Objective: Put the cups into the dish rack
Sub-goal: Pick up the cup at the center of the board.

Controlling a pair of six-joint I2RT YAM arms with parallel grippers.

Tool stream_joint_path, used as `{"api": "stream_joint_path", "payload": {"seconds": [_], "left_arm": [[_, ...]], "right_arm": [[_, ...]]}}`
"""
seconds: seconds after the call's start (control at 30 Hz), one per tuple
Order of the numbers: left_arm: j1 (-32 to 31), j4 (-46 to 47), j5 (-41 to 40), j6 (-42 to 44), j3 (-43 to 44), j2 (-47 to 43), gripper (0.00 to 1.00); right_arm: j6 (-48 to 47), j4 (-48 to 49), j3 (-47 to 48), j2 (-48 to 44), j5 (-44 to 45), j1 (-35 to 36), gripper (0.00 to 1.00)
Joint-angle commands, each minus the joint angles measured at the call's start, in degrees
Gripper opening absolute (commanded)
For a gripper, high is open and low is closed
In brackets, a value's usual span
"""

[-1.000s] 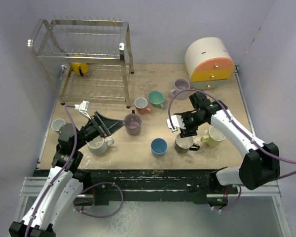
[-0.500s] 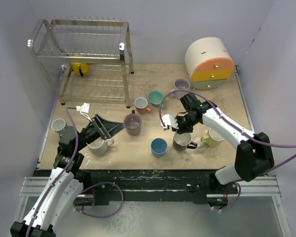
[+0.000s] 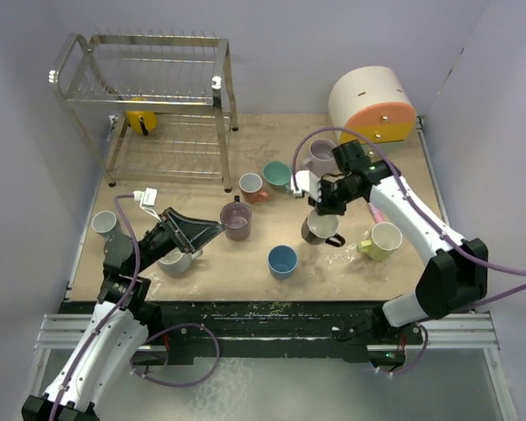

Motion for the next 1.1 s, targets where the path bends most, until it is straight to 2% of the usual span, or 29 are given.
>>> {"api": "stream_joint_path", "payload": {"seconds": [0.0, 0.13, 0.3, 0.43, 0.57, 0.7, 0.77, 0.93, 1.07], "left_arm": [[-0.42, 15.45, 2.04, -3.41, -2.13, 1.34, 0.99], [-2.52, 21.74, 0.62, -3.92, -2.60, 2.70, 0.99], [-8.69, 27.92, -2.57, -3.06, -2.73, 6.46, 0.99], [-18.79, 31.62, -9.48, 1.60, -2.79, 10.27, 0.99], [-31.27, 37.34, -18.19, 7.30, -1.07, 17.75, 1.00], [-40.60, 48.45, -24.35, 9.32, 1.55, 27.66, 0.99], [-44.55, 52.54, -27.16, 11.13, 3.53, 31.81, 0.99], [-51.72, 55.35, -33.47, 18.85, 10.42, 37.34, 0.99], [-54.74, 59.46, -40.65, 22.15, 12.37, 39.62, 0.99]], "right_arm": [[6.69, -1.05, 8.73, -6.07, -11.27, -4.69, 0.00], [11.91, 1.05, 11.85, -8.20, -16.59, -7.11, 0.00], [20.40, 4.22, 17.19, -8.84, -23.42, -7.43, 0.00], [28.71, 8.83, 20.52, -8.42, -30.22, -7.68, 0.00], [37.83, 16.02, 20.26, -9.03, -41.22, -8.64, 0.00], [53.54, 29.64, 16.51, -10.52, -48.12, -10.30, 0.00], [64.42, 40.59, 13.15, -11.21, -50.40, -11.19, 0.00], [97.58, 78.58, 2.50, -12.48, -49.53, -11.25, 0.00], [109.41, 90.40, -0.16, -12.83, -45.55, -11.34, 0.00]]}}
